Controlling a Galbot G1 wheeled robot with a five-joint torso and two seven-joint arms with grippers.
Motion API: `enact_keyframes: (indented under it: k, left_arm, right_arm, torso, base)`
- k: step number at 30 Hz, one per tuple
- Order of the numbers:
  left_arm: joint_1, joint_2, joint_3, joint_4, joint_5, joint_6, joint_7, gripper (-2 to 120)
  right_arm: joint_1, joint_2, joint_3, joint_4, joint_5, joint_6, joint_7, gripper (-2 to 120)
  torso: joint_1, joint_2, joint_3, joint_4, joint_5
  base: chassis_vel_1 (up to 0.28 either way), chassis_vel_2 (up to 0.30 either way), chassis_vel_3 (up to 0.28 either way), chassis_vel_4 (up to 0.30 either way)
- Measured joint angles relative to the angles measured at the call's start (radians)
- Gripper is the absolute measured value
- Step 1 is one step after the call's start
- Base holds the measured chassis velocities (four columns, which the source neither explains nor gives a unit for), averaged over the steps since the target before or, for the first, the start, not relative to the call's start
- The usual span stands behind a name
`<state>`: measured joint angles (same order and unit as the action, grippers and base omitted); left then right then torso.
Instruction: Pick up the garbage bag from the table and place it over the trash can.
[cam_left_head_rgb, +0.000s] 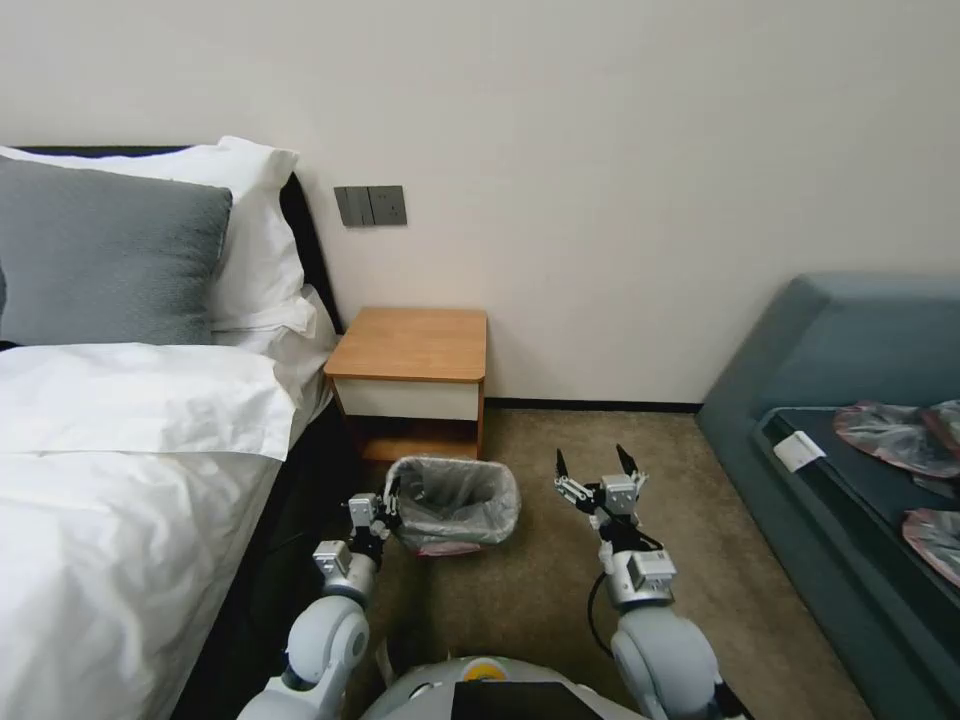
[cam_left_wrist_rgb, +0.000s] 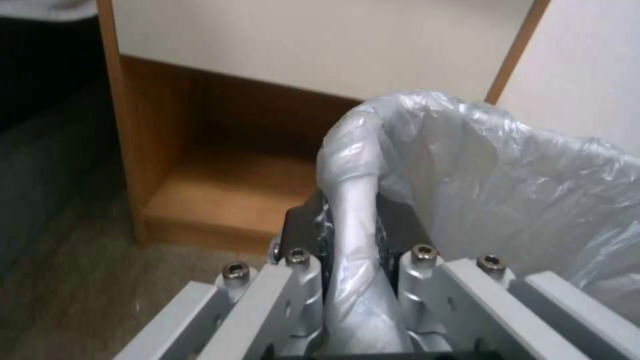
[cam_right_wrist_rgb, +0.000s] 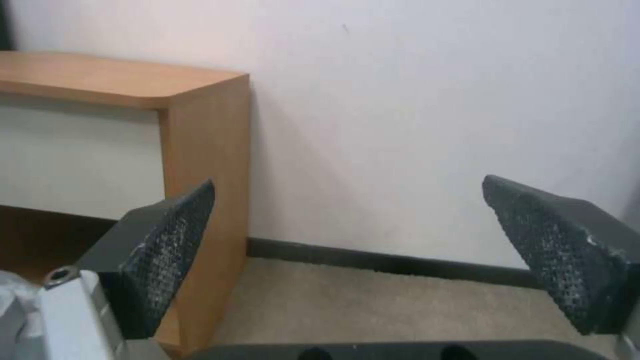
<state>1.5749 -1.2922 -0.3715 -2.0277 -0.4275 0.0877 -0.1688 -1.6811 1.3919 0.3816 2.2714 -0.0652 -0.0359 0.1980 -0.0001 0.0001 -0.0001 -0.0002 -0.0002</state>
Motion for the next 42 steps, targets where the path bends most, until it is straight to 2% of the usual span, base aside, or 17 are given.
enact_keyframes:
  k: [15, 20, 26, 28, 30, 31, 32, 33, 36, 38, 39, 42]
  left_arm:
    - [0.027, -0.037, 0.095, 0.027, 0.034, 0.002, -0.075, 9]
    - [0.023, -0.041, 0.112, 0.036, 0.038, 0.002, -0.116, 9]
    - [0.018, -0.041, 0.113, 0.047, 0.048, 0.009, -0.128, 9]
    - [0.016, -0.041, 0.113, 0.049, 0.049, 0.014, -0.128, 12]
    - [0.014, -0.041, 0.113, 0.052, 0.05, 0.022, -0.128, 23]
    - [0.013, -0.041, 0.113, 0.054, 0.051, 0.023, -0.127, 25]
    - [0.012, -0.041, 0.113, 0.057, 0.051, 0.023, -0.126, 31]
    - [0.012, -0.041, 0.113, 0.057, 0.051, 0.023, -0.126, 31]
    - [0.009, -0.044, 0.112, 0.061, 0.054, 0.023, -0.123, 45]
    - [0.009, -0.044, 0.112, 0.061, 0.054, 0.023, -0.123, 45]
    - [0.006, -0.045, 0.107, 0.061, 0.054, 0.023, -0.122, 55]
    - [0.004, -0.045, 0.102, 0.061, 0.057, 0.021, -0.117, 69]
  right_arm:
    - [0.002, -0.011, 0.003, 0.007, 0.005, 0.01, 0.017, 100]
    - [0.004, -0.016, 0.004, 0.008, 0.01, 0.007, 0.02, 100]
    - [0.006, -0.017, -0.004, 0.007, 0.012, 0.005, 0.022, 100]
    - [0.007, -0.016, -0.005, 0.006, 0.013, 0.004, 0.023, 100]
    - [0.007, -0.016, -0.005, 0.006, 0.015, 0.003, 0.027, 100]
    - [0.007, -0.016, -0.005, 0.006, 0.015, 0.002, 0.029, 100]
    - [0.007, -0.016, -0.005, 0.006, 0.016, 0.002, 0.031, 100]
    - [0.007, -0.016, -0.005, 0.006, 0.016, 0.002, 0.031, 100]
    - [0.004, -0.018, -0.003, 0.007, 0.019, 0.001, 0.036, 100]
    - [0.004, -0.018, -0.003, 0.007, 0.019, 0.001, 0.036, 100]
    - [0.002, -0.018, -0.003, 0.008, 0.021, 0.001, 0.038, 100]
    - [0.0, -0.018, -0.007, 0.009, 0.021, 0.001, 0.039, 100]
  torso:
    - [0.0, 0.0, 0.0, 0.0001, 0.0002]
    - [0.0, 0.0, 0.0, 0.0002, 0.0003]
    - [0.0, 0.0, 0.0, 0.0003, 0.0002]
    - [0.0, 0.0, 0.0, 0.0003, 0.0002]
    - [0.0, 0.0, 0.0, 0.0003, 0.0002]
    - [0.0, 0.0, 0.0, 0.0002, 0.0002]
    - [0.0, 0.0, 0.0, 0.0003, 0.0002]
    - [0.0, 0.0, 0.0, 0.0003, 0.0002]
    - [0.0, 0.0, 0.0, 0.0002, 0.0001]
    - [0.0, 0.0, 0.0, 0.0002, 0.0001]
    - [0.0, 0.0, 0.0, 0.0002, 0.0002]
    - [0.0, 0.0, 0.0, 0.0002, 0.0001]
  base:
    - [0.0, 0.0, 0.0, 0.0]
    - [0.0, 0.0, 0.0, 0.0]
    - [0.0, 0.0, 0.0, 0.0]
    - [0.0, 0.0, 0.0, 0.0]
    - [0.0, 0.0, 0.0, 0.0]
    - [0.0, 0.0, 0.0, 0.0]
    - [0.0, 0.0, 0.0, 0.0]
    - [0.0, 0.0, 0.0, 0.0]
    - [0.0, 0.0, 0.0, 0.0]
    - [0.0, 0.0, 0.0, 0.0]
    - [0.0, 0.0, 0.0, 0.0]
    - [0.0, 0.0, 0.0, 0.0]
